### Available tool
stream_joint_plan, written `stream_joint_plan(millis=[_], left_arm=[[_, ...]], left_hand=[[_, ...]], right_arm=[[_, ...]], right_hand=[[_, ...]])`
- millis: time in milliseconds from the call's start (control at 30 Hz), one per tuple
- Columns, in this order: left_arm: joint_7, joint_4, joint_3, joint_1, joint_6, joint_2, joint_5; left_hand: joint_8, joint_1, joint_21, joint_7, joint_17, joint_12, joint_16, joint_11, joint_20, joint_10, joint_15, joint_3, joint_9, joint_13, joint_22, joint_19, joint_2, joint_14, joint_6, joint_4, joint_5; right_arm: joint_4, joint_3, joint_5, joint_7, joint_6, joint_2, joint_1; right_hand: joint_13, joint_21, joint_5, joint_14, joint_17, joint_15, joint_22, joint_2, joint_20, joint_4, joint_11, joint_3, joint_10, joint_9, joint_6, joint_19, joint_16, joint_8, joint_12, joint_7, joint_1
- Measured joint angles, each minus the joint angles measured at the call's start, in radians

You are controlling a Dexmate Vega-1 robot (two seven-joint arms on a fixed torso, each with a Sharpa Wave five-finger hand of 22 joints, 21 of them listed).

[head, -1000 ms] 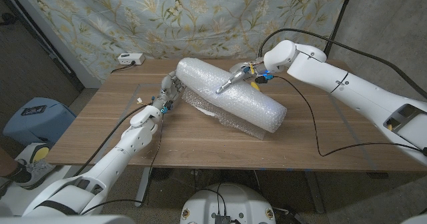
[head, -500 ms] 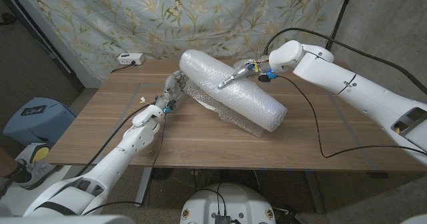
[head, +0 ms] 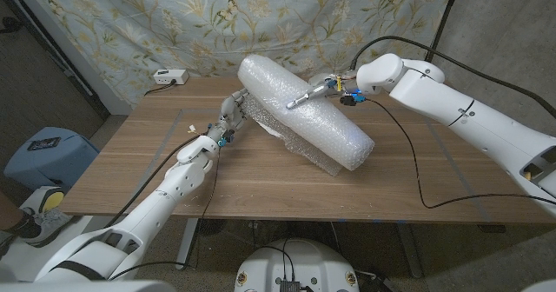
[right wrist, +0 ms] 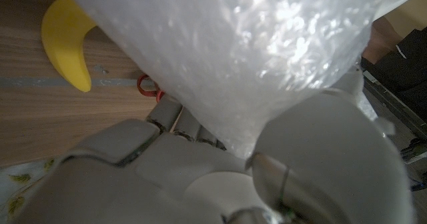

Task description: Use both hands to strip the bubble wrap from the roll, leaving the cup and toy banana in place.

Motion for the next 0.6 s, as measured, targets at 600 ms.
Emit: stream_joint_plan(millis=[600], left_arm=[[-0.004, -0.068, -0.008, 0.028, 0.082, -0.001, -0.071]], left_hand=[[0.008, 0.112, 0.007, -0.009, 0.000, 0.012, 0.008, -0.032, 0.005, 0.061, -0.014, 0.000, 0.000, 0.000, 0.000, 0.062, -0.035, 0.068, 0.023, -0.036, 0.008]], right_arm=[[-0.028, 0.060, 0.067, -0.105, -0.012, -0.012, -0.056]], right_hand=[[0.000, 0.004, -0.004, 0.006, 0.015, 0.001, 0.005, 0.000, 0.004, -0.001, 0.003, -0.010, 0.007, 0.006, 0.004, 0.004, -0.004, -0.010, 0.007, 0.004, 0.000]])
